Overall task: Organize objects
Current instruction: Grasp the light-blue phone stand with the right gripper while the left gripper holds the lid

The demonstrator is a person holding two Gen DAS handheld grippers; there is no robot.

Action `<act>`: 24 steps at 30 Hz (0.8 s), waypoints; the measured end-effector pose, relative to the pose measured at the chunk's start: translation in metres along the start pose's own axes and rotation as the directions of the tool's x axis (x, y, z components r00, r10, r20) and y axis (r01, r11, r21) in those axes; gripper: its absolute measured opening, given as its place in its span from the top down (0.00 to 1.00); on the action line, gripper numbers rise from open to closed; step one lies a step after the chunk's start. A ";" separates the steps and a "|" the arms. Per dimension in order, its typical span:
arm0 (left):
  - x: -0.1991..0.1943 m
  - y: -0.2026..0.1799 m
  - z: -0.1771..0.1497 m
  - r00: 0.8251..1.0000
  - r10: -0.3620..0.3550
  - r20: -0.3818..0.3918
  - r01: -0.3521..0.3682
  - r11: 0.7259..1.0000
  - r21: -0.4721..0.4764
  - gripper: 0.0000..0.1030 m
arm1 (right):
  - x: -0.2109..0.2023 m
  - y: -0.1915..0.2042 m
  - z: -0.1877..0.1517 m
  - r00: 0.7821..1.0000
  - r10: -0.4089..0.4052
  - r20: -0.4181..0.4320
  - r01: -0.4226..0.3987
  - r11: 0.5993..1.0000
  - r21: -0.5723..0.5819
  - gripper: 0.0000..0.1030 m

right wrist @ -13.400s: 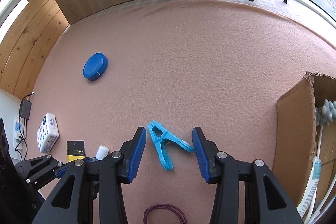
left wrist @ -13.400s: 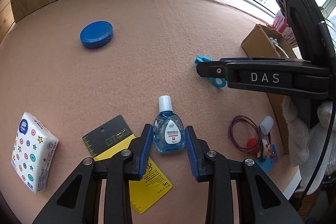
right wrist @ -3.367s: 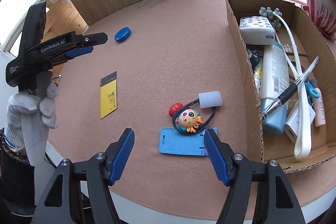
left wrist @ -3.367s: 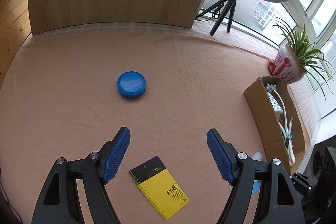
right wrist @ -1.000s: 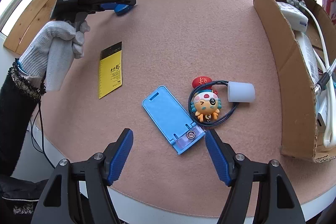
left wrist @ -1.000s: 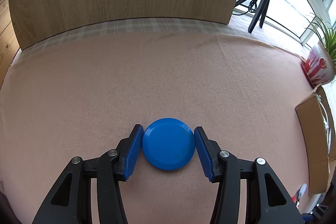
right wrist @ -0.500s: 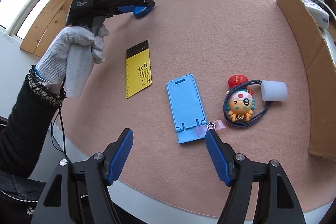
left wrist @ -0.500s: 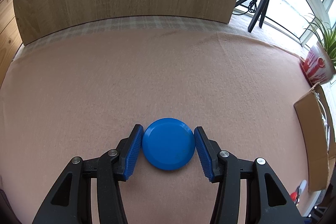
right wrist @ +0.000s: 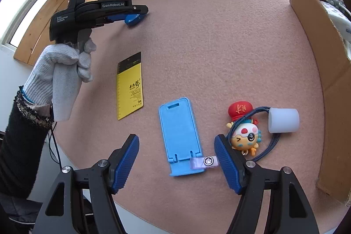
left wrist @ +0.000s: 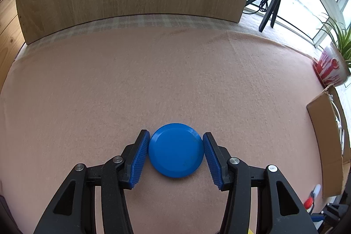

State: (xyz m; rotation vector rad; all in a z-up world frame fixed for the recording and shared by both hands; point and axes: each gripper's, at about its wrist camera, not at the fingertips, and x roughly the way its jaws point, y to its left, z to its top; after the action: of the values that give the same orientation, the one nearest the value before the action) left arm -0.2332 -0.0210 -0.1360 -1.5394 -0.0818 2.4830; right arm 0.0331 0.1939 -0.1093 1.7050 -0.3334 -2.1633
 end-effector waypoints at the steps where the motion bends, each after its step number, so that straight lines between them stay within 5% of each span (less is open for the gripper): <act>1: 0.000 0.000 -0.001 1.000 0.000 0.000 0.000 1.000 0.000 0.48 | -0.003 -0.002 -0.003 1.000 -0.005 0.000 0.005 1.000 -0.008 0.34; 15: -0.013 0.005 -0.023 1.000 0.021 0.000 -0.021 1.000 0.012 0.48 | -0.005 0.014 0.003 0.982 -0.183 0.044 0.187 0.974 -0.126 0.35; 24: -0.035 0.022 -0.062 0.999 0.027 0.017 -0.026 0.999 -0.040 0.48 | 0.002 0.018 0.007 0.943 -0.327 0.065 0.332 0.907 -0.260 0.63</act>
State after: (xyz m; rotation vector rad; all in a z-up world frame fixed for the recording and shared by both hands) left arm -0.1659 -0.0543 -0.1366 -1.5447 -0.1153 2.5303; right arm 0.0283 0.1764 -0.1015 1.6784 0.2566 -2.3291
